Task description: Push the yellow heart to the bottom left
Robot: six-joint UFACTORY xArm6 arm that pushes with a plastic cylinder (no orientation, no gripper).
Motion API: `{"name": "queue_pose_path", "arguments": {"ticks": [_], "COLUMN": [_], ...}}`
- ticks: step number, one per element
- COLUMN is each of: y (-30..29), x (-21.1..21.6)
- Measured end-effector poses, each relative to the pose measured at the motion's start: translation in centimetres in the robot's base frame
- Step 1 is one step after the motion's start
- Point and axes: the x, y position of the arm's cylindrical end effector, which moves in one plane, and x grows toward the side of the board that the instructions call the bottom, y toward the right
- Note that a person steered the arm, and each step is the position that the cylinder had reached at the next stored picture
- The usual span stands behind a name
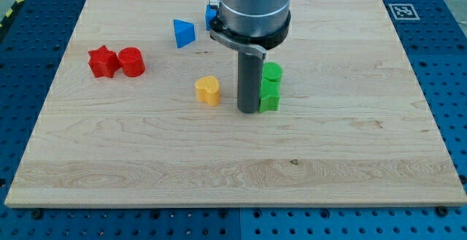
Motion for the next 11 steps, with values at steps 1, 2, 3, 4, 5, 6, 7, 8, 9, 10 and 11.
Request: {"name": "queue_pose_path", "arguments": {"ticks": [1, 2, 3, 4, 5, 6, 7, 8, 9, 10, 11], "y": [0.0, -0.6, -3.3, -6.9, -9.4, -12.0, -13.4, -14.4, -16.4, -18.5, -18.7], "x": [-2.2, -3.0, -3.0, -3.0, -2.8, -1.3, 1.7, 4.8, 7.8, 10.6, 11.2]}}
